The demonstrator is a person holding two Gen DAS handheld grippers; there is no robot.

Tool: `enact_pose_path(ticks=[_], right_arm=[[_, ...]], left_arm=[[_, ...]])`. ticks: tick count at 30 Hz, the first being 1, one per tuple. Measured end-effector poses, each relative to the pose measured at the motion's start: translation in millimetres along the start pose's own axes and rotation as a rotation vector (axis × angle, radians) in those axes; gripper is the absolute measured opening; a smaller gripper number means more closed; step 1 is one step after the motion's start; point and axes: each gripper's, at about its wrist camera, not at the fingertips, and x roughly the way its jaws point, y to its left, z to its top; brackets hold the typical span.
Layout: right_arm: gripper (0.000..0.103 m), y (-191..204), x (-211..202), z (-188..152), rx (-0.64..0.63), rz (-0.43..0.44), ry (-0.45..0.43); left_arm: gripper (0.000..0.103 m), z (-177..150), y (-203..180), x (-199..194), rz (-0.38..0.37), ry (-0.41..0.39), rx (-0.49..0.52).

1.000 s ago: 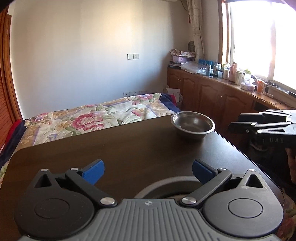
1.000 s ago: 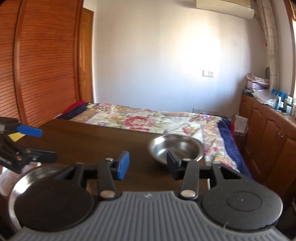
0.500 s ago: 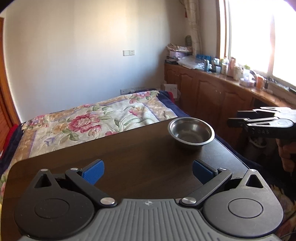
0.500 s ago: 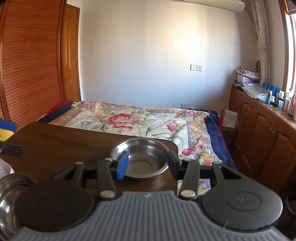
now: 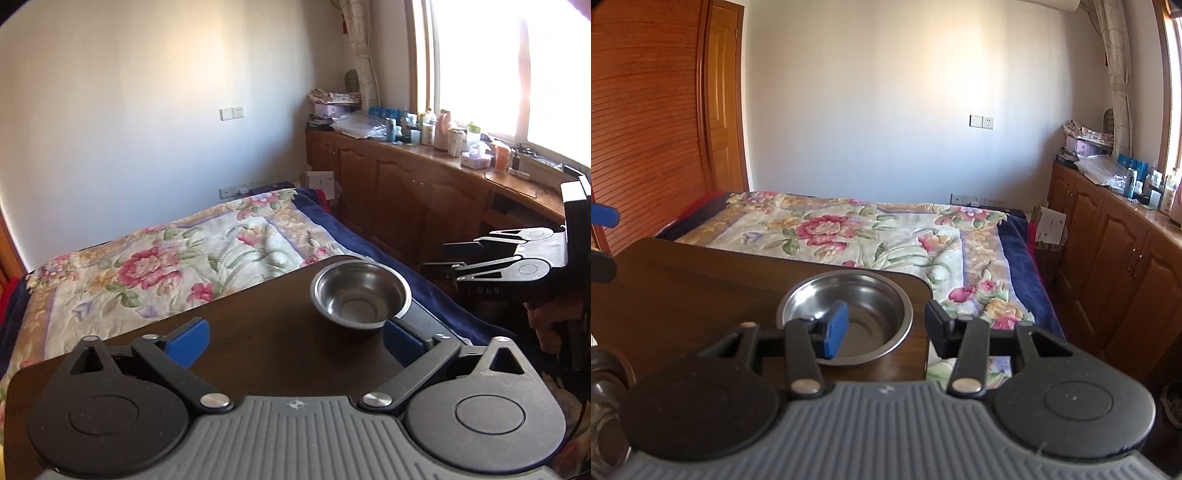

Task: Organize plates and bowls

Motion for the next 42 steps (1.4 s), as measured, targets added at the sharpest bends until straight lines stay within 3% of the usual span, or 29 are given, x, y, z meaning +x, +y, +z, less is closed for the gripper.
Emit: enact_pose_path(ticks=[4,7,14,23,28,30,42], right_arm=[[0.048,-7,7,2,0.015,0.009,0.011],[0.048,-12,14,3,0.024,0.021,0.029],[0.048,-17,33,4,0.038,0.026,0.068],[0.047,-25,49,1,0.089,0.049,0.108],[0.047,-27,57,0,0.099,0.062,0.13],[0.047,-28,58,-1,0.102,0.067,0.137],[0.038,-29,68,-7,0.145,0.104,0.185]], left_arm=[[0.086,10,-3,20,-0.035,0.027,0.004],[0.073,16,-4,32,-0.066,0.03,0.003],[0.063,31,-11,68,-0.058,0.079,0.022],[0.061,34,-19,109,-0.049,0.114,0.018],[0.054,31,-24,131,-0.026,0.166,0.038],[0.045,31,-23,137,-0.03,0.188,0.032],[0.044,26,-32,163,-0.049,0.25,0.045]])
